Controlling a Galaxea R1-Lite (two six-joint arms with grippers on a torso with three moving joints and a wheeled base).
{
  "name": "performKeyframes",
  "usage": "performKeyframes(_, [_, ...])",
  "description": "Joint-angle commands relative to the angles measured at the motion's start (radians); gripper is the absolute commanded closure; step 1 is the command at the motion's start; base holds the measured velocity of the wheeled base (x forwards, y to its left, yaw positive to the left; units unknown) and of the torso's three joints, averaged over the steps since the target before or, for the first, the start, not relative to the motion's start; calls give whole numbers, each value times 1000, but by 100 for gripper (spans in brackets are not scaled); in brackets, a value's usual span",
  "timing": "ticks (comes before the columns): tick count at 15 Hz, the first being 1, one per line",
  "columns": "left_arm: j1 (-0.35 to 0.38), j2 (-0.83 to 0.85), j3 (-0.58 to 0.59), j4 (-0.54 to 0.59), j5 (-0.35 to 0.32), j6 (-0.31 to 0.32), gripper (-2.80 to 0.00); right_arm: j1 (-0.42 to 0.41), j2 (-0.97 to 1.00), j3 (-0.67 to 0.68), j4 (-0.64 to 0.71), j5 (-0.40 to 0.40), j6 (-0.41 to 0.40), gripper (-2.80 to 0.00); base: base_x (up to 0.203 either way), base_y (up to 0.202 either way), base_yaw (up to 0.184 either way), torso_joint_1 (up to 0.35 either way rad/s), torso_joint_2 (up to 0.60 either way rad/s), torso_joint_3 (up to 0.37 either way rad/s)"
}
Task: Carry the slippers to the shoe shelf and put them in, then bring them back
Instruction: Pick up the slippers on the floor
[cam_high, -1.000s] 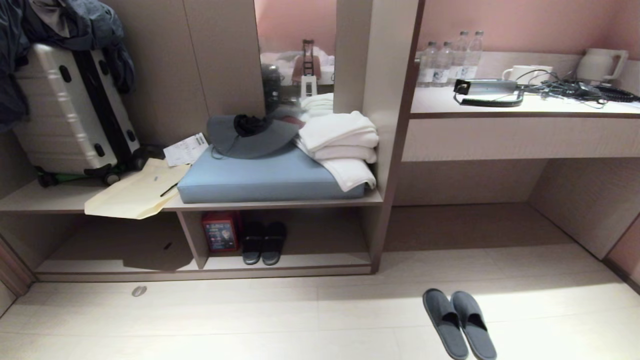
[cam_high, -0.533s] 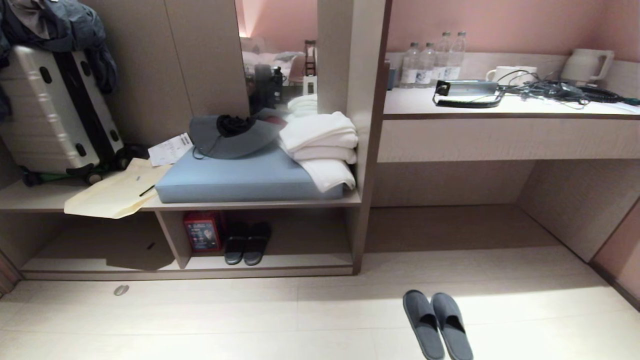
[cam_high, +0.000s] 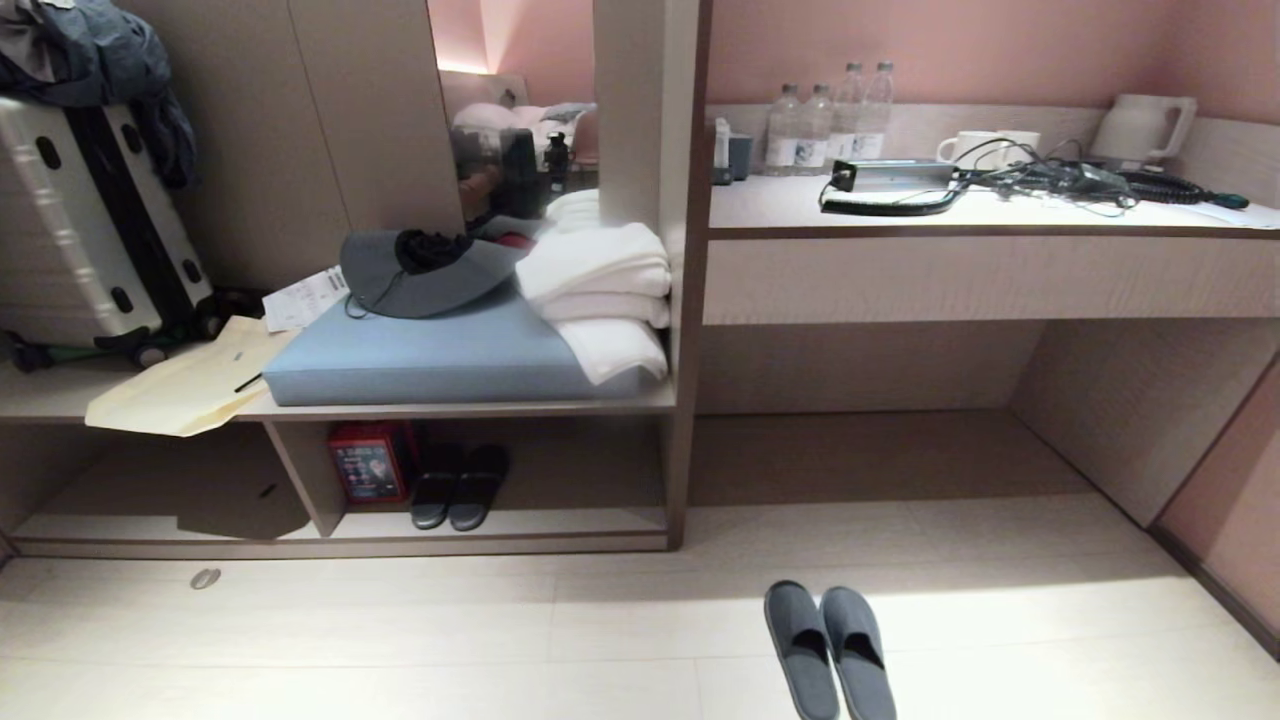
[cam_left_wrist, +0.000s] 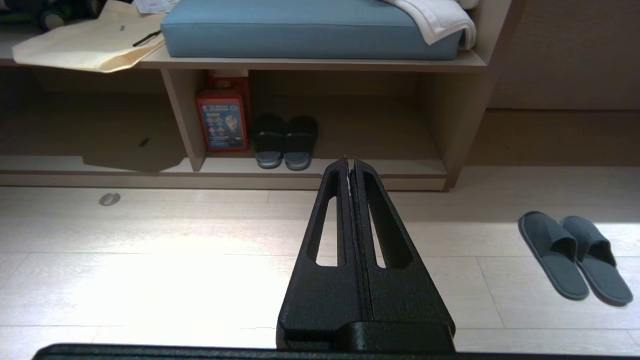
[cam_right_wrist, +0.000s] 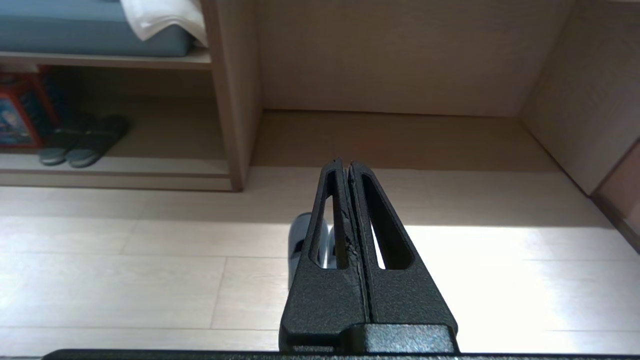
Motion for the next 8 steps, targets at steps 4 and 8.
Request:
performKeyframes(4, [0,-1,0,0,3,-4,0,0,0,0,0,2,0,0,0,0,0,0,0,0])
performKeyframes(8, [0,1,0,1,5,1,0,0,0,-1,0,0,0,0,0,0,0,1,0,-26])
